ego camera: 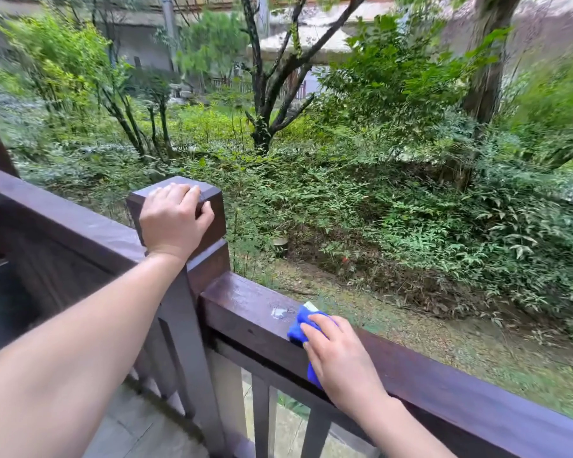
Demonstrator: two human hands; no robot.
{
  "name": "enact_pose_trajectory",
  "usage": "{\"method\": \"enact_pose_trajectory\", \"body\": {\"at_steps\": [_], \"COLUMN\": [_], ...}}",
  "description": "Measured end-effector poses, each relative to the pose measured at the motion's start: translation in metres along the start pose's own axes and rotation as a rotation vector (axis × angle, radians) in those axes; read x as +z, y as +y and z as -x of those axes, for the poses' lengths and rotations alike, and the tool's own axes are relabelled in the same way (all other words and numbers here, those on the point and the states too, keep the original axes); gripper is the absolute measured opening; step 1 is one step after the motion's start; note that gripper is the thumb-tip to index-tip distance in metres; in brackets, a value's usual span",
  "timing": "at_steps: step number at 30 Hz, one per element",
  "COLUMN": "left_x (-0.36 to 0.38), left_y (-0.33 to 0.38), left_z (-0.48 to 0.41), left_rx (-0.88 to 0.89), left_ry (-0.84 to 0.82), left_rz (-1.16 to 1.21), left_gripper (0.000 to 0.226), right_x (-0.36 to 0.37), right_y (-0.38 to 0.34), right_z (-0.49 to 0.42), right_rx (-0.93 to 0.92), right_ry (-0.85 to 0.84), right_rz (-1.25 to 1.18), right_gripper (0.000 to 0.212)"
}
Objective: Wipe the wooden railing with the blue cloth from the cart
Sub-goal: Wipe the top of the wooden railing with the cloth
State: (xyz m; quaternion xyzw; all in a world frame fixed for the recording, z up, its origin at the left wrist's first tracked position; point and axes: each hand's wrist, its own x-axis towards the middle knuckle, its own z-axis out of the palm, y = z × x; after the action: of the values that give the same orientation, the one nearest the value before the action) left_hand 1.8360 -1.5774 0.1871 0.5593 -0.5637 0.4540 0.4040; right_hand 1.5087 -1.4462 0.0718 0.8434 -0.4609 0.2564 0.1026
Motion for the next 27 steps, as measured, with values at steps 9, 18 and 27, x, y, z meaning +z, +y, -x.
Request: {"method": "enact_pose_trajectory", "body": {"at_steps": [9, 18, 27], "left_x": [-0.001, -0.003, -0.003], "left_y": [0.000, 0.002, 0.004], "left_z": [0.001, 0.001, 0.001], "left_rx": [0.010, -0.010, -0.021], "left_ry": [0.017, 0.031, 0.048], "left_rz": [0.012, 0.012, 0.027], "left_gripper": [0.020, 0.020, 0.020], "right_x": [0.011, 0.018, 0.030], "right_y": [-0.020, -0.015, -0.012], "right_z": [-0.044, -0.064, -0.072], "right_rx": [0.212, 0.199, 0.180], "right_ry": [-0.110, -0.132, -0.101], "right_rz": [-0.118, -0.153, -0.159], "right_gripper": [0.019, 0.024, 0.021]}}
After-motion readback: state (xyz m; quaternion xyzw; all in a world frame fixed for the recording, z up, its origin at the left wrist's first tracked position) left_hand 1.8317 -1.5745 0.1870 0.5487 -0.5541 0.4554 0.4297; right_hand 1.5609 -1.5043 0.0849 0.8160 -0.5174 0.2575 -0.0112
